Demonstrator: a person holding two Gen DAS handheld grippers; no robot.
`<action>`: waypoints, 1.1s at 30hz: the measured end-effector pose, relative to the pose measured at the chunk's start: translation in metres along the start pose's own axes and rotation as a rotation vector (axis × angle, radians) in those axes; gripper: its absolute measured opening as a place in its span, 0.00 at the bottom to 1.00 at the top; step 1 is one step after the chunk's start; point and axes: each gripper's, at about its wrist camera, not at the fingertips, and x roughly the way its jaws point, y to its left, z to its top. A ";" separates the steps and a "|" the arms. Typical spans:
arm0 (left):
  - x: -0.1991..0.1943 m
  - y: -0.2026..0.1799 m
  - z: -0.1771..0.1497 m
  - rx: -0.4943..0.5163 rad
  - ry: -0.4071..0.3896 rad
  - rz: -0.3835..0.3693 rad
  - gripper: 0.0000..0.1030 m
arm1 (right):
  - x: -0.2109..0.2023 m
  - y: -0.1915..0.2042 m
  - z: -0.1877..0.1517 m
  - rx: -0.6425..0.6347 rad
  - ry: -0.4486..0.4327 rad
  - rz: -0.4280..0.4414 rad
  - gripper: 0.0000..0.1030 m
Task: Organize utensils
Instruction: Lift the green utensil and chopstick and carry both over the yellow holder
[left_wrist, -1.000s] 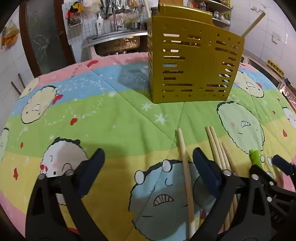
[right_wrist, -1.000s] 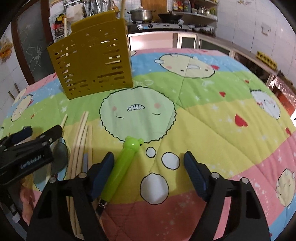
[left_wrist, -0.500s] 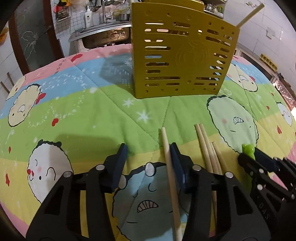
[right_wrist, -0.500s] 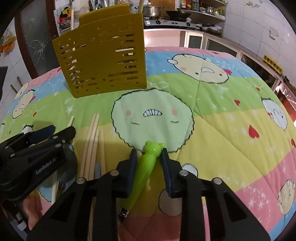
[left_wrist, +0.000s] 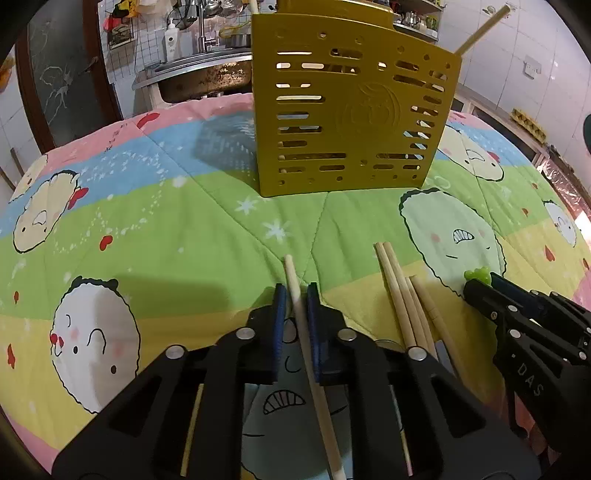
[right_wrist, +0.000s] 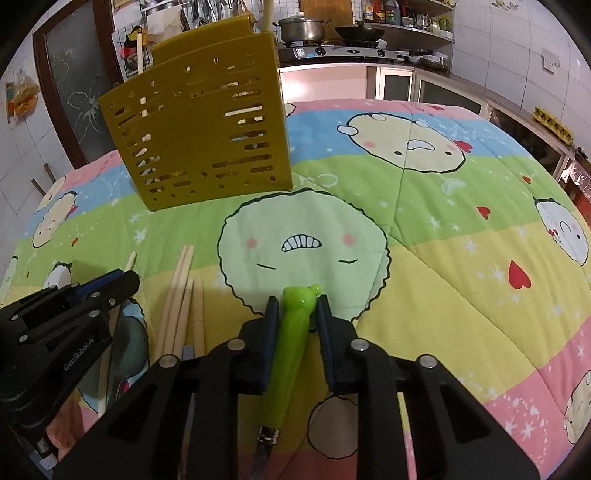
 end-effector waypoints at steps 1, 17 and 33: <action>0.000 0.001 0.000 -0.004 -0.001 -0.008 0.08 | 0.000 0.000 0.000 0.001 -0.003 0.002 0.21; -0.010 0.010 0.003 -0.018 -0.060 -0.018 0.07 | -0.010 -0.006 0.001 -0.001 -0.043 0.018 0.20; -0.067 0.018 0.005 -0.015 -0.222 0.041 0.04 | -0.056 -0.009 0.012 0.001 -0.169 0.063 0.18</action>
